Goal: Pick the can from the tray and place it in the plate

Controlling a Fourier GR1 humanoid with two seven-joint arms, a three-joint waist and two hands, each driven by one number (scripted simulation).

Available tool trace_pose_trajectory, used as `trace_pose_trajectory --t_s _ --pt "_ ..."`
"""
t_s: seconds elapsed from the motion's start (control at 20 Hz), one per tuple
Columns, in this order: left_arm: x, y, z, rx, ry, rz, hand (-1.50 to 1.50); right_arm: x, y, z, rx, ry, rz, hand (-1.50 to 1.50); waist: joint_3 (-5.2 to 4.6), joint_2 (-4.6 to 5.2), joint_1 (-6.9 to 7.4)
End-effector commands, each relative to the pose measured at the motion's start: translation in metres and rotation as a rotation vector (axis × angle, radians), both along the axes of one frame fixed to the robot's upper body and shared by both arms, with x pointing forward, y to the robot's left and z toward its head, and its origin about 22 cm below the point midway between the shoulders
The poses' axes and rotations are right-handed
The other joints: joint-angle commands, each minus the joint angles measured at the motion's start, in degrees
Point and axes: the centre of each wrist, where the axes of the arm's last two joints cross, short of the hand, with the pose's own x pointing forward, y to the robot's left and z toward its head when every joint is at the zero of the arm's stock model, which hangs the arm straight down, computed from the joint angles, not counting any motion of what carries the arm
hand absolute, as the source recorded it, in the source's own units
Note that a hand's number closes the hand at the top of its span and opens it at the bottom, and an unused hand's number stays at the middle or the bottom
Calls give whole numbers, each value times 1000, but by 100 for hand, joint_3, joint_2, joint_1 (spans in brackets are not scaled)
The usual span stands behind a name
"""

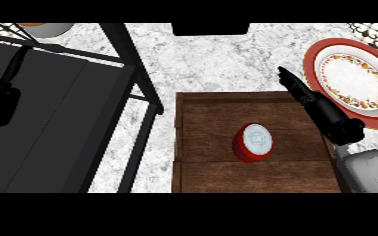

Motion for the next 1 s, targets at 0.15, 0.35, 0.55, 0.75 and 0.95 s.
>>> trace_pose_trajectory --t_s 0.15,0.35,0.55,0.75,0.95 --pt "4 -43 -49 -165 79 -12 0 22 23 27 230 4 263 150 -34 31 157" --pt "4 -39 -61 -275 92 30 0 35 -2 128 -379 -437 262 150 -122 -103 18" --pt "-7 -46 -80 -300 175 -37 0 19 -5 3 322 -188 49 -150 -10 74 61" --pt "6 -48 -69 -265 172 -45 0 17 -24 7 145 -183 261 -150 -19 56 76" --pt "-1 -45 -74 -293 181 -46 0 14 -30 10 -28 -216 302 -150 -26 21 111"
